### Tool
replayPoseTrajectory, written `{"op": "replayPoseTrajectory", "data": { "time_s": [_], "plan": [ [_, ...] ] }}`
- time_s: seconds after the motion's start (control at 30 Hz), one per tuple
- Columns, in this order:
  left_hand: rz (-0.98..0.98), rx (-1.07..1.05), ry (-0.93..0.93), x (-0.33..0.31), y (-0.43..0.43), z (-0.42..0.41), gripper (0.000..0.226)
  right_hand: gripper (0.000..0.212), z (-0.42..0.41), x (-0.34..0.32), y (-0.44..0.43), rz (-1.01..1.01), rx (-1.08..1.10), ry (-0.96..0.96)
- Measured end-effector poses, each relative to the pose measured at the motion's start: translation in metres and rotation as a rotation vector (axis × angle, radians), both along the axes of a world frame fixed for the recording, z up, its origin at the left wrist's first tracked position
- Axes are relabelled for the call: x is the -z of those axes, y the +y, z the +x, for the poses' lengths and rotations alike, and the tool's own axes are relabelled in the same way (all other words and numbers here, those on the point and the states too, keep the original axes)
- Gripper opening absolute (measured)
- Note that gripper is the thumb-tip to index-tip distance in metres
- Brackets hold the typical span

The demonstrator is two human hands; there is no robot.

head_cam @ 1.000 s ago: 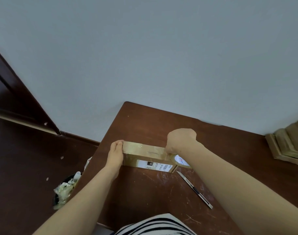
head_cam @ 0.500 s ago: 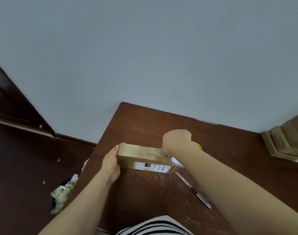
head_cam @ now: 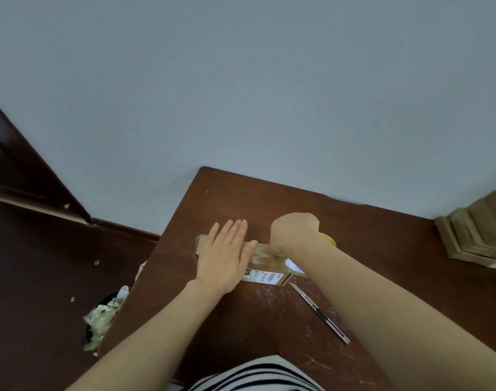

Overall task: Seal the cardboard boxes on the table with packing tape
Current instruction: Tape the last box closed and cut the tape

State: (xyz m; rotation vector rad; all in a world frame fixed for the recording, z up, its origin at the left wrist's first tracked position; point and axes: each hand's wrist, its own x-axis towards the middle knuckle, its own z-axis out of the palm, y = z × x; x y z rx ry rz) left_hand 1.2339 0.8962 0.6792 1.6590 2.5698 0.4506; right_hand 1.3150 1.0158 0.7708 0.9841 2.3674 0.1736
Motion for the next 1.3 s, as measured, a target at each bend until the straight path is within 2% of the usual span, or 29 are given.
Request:
{"op": "replayPoseTrajectory", "data": {
  "time_s": [0.2, 0.4, 0.53, 0.67, 0.73, 0.87, 1.03, 1.17, 1.3],
  "plan": [
    [-0.125, 0.051, 0.040, 0.009, -0.001, 0.001, 0.075, 0.018, 0.006, -0.004, 0.007, -0.032, 0.033, 0.004],
    [-0.186, -0.010, 0.099, 0.006, 0.001, 0.007, 0.063, 0.018, 0.003, -0.005, 0.002, -0.033, 0.016, 0.007],
    [-0.182, -0.010, 0.080, 0.004, 0.002, 0.010, 0.072, 0.019, 0.003, -0.004, 0.001, -0.030, 0.013, 0.003],
    [-0.103, -0.191, 0.103, 0.001, -0.004, 0.002, 0.076, 0.019, 0.004, -0.006, 0.006, -0.040, 0.013, -0.006],
    [-0.157, -0.238, 0.072, 0.001, -0.010, -0.002, 0.081, 0.020, 0.005, -0.003, 0.006, -0.041, 0.006, -0.002],
    [-0.240, -0.247, 0.105, -0.003, -0.006, 0.000, 0.071, 0.023, 0.003, 0.001, 0.001, -0.021, -0.029, 0.006],
    [-0.176, -0.046, 0.117, -0.001, 0.004, 0.015, 0.060, 0.021, -0.002, -0.003, 0.000, -0.028, -0.023, -0.002],
    [-0.164, -0.046, 0.065, -0.002, 0.007, 0.022, 0.062, 0.010, -0.001, -0.003, -0.002, -0.027, -0.020, 0.006],
    [-0.123, 0.058, 0.063, -0.001, 0.014, 0.032, 0.057, 0.017, -0.002, -0.004, -0.001, -0.039, -0.046, 0.033]
  ]
}}
